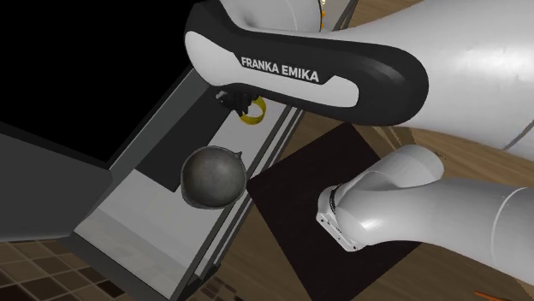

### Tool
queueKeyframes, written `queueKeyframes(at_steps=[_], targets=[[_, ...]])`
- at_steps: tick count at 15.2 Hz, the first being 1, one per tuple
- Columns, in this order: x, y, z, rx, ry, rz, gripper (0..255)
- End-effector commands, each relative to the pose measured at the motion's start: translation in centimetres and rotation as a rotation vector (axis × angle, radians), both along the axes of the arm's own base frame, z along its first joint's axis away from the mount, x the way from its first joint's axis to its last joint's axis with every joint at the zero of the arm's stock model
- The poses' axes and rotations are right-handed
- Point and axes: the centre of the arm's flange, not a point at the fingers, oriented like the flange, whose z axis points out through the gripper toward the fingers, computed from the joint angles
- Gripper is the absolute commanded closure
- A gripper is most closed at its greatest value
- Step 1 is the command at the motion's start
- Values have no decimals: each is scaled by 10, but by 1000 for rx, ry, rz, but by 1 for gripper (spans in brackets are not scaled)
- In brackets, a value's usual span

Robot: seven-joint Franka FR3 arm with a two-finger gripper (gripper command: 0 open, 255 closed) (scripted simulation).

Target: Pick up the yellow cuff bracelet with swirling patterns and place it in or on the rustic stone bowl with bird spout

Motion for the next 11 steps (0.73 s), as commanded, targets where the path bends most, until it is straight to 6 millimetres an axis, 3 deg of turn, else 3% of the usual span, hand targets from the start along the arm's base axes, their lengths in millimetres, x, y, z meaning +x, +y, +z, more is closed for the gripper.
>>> queueKeyframes(at_steps=[1, 11], targets=[[-1, -1, 11, 0, 0, 0, 255], [-1, -1, 64, 0, 0, 0, 255]])
